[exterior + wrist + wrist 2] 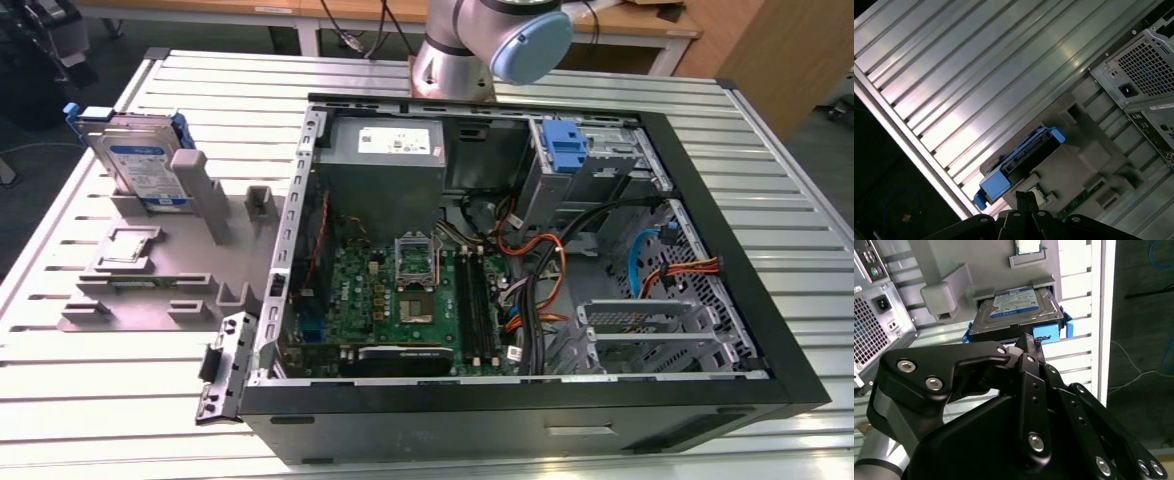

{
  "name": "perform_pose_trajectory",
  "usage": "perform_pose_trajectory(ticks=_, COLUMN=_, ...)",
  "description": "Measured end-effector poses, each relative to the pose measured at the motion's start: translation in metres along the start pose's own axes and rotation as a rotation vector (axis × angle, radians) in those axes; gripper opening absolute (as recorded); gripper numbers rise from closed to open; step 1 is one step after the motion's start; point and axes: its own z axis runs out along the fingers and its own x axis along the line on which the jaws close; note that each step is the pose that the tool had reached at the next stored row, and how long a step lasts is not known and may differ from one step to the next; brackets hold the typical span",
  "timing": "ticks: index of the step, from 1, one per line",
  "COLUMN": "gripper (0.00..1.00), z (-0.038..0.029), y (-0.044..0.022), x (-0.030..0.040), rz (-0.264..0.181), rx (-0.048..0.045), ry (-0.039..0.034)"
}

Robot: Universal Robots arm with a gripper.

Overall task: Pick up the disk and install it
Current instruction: 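Pick up the disk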

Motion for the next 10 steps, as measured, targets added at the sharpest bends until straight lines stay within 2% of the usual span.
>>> perform_pose_trajectory(ticks=4, gripper=0.11, z=0.0000, y=0.0000, x=0.0000, rz=0.051, rx=-0.0008, ry=-0.0021)
perform_pose_trajectory(ticks=10, gripper=0.11, z=0.0000, y=0.0000, x=0.0000, rz=0.052, rx=-0.0008, ry=-0.0022)
